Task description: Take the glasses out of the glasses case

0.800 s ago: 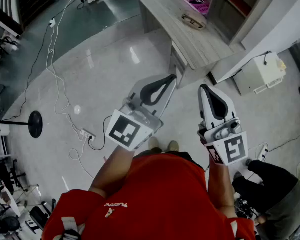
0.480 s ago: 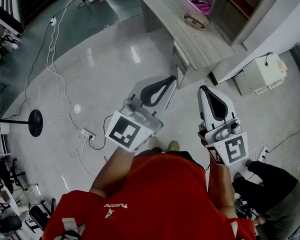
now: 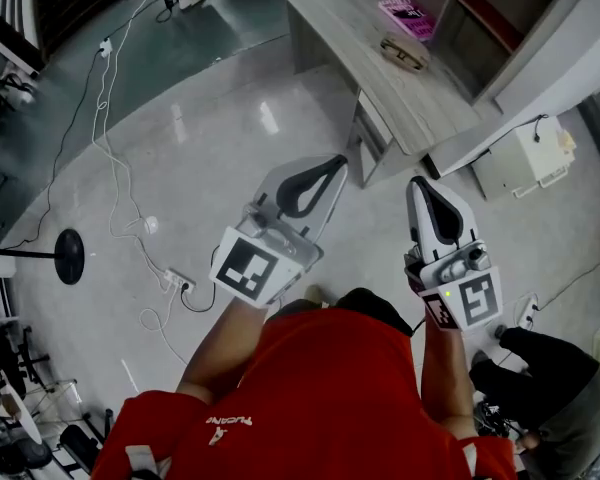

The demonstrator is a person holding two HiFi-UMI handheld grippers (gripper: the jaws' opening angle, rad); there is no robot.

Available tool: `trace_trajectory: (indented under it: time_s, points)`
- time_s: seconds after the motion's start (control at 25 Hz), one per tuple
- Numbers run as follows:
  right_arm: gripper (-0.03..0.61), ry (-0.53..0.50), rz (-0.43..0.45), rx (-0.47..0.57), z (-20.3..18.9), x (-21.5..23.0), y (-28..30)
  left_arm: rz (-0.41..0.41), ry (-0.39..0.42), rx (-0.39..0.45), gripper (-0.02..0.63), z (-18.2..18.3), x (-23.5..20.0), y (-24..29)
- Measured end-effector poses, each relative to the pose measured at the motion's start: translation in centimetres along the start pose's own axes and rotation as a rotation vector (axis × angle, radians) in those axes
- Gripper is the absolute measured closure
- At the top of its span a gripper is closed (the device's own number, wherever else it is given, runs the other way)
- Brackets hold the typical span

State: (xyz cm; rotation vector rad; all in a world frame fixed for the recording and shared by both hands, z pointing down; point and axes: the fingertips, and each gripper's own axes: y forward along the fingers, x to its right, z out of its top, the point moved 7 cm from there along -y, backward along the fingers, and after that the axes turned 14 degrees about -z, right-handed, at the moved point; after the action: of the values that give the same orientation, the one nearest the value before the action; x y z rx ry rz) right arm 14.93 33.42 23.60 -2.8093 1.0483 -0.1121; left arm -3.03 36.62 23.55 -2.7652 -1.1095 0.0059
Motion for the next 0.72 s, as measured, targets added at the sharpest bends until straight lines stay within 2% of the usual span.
trace_trajectory:
  time_s: [0.24,0.4,0.72]
  points:
    - [0.574,-0.031,-0.048,-0.004,-0.8,0.8,3.1,-0.006,-0.009,-0.002,0.603,-1.3,-3.2,-0.6]
    - [0.574,-0.003,-0.048,0.017,-1.1,1.4,5.8,-0.007,-0.018,-0.009,0.603,-2.3,-5.6,0.3]
    - [0.574,-0.041,-0.07,-0.041,-4.9,4.5,12.0,-0.015,-0.021,-0.03,0.603,-4.5,-12.7,3.9]
